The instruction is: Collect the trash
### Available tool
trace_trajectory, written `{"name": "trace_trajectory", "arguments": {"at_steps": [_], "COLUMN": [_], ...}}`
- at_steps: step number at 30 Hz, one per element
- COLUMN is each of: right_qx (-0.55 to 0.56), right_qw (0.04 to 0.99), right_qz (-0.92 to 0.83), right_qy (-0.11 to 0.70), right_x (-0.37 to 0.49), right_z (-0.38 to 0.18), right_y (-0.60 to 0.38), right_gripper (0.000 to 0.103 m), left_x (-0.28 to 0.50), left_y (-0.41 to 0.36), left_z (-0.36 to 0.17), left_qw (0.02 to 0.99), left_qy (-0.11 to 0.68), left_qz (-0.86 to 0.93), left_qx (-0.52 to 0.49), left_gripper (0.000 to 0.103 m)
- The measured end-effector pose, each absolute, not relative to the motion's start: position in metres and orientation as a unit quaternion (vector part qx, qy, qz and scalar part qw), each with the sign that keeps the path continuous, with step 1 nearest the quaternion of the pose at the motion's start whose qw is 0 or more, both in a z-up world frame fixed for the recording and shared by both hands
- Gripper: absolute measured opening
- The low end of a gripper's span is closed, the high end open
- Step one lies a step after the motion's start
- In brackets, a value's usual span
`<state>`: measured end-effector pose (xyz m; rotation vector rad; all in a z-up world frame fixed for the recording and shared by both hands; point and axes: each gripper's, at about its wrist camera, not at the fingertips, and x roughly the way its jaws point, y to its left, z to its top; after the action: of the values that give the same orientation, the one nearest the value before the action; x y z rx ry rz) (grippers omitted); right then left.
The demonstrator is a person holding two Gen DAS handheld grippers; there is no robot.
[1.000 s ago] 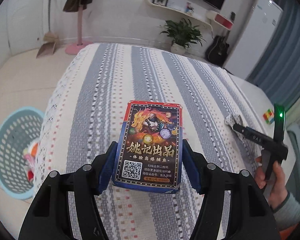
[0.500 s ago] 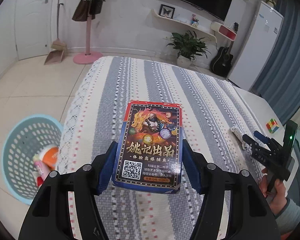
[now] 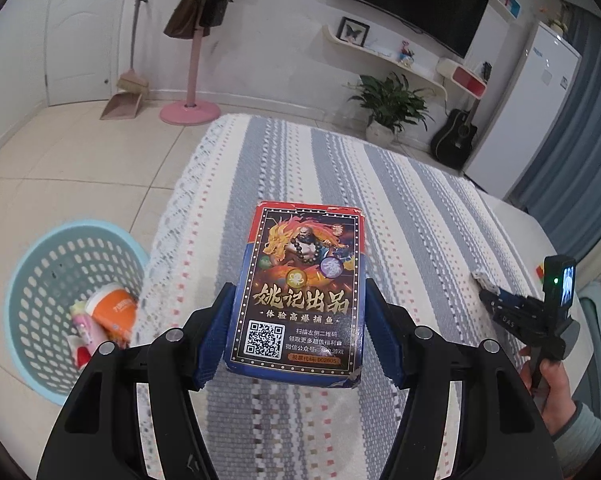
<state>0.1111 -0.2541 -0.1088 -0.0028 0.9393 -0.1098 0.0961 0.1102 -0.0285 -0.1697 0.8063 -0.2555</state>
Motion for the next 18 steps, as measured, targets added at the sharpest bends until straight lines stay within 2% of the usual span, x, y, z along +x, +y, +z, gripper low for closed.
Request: {"name": "trace_trajectory", "arguments": {"at_steps": [6, 11, 18], "right_qx": [0.052, 0.040, -0.044], "right_qw": [0.884, 0.902, 0.923], "right_qz": [-0.026, 0.019, 0.125], "right_qy": [0.464, 0.430, 0.362], "right_x": [0.122, 0.132, 0.130], "right_z": [-0.085, -0.030, 0.041], "right_y": [-0.241, -0.185, -0.047], "right_gripper": [0.006, 0.006, 0.006], "left_x": [0.093, 0.083, 0.073], "left_y": [0.155, 0.207, 0.275], "left_z": [-0.017, 0.000, 0.021], "left_qw": [0.917, 0.924, 0.926], "left_qy": [0.371, 0.344, 0.310], "left_qz": [-0.094, -0.061, -0.026], "left_qx": [-0.116, -0.152, -0.213], "left_gripper": [0.061, 0.061, 0.061]}}
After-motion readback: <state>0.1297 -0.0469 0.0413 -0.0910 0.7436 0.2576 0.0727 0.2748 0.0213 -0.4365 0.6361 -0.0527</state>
